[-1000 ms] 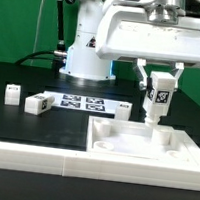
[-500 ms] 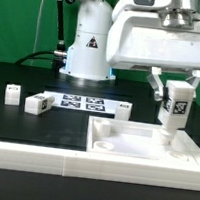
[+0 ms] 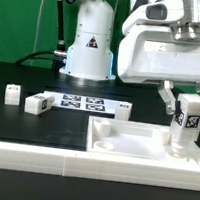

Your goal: Assemble one leg

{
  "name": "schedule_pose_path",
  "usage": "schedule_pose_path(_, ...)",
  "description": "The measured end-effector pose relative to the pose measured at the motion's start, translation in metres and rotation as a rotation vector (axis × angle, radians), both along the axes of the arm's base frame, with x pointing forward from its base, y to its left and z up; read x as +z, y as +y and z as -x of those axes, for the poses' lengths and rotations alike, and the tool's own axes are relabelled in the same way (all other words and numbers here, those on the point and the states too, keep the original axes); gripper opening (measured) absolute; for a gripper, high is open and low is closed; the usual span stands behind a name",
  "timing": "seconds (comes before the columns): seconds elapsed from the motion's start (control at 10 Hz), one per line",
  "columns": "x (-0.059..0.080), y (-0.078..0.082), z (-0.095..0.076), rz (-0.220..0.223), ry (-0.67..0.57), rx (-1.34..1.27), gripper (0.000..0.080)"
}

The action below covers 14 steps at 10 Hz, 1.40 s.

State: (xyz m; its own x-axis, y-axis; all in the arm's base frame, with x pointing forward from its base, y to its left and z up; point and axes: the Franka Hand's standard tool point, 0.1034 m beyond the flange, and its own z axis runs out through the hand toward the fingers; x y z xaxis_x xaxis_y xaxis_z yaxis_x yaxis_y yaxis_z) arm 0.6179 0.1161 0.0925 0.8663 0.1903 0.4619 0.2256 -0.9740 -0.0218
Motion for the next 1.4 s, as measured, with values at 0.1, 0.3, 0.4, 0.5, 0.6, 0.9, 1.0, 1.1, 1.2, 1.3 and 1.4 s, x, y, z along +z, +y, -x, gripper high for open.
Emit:
schedule_pose_path(0.1, -0.003, 0.0, 0.0, 0.001, -0.008, 0.001, 0.0291)
schedule_pose_path(0.3, -0.006, 0.0, 0.001, 0.002, -0.011, 0.001, 0.0291)
schedule_pose_path(0.4, -0.01, -0.001, 0.002, 0.003, -0.008, 0.001, 0.0291)
schedule_pose_path(0.5, -0.016, -0.002, 0.004, 0.005, -0.004, 0.002, 0.0291)
schedule_pose_path(0.6, -0.02, -0.003, 0.005, 0.008, -0.004, 0.004, 0.0291)
schedule_pose_path(0.9, -0.021, -0.002, 0.003, 0.006, -0.045, 0.002, 0.0291)
schedule_pose_path(1.0, -0.021, -0.002, 0.003, 0.006, -0.046, 0.002, 0.0291)
schedule_pose_path(1.1, -0.021, -0.002, 0.003, 0.006, -0.045, 0.002, 0.0291)
schedule_pose_path(1.2, -0.021, -0.002, 0.003, 0.006, -0.045, 0.002, 0.0473)
schedule_pose_path(1.3, -0.021, -0.002, 0.003, 0.006, -0.045, 0.002, 0.0587)
schedule_pose_path(1.4, -0.021, -0.002, 0.003, 0.006, -0.045, 0.002, 0.0587)
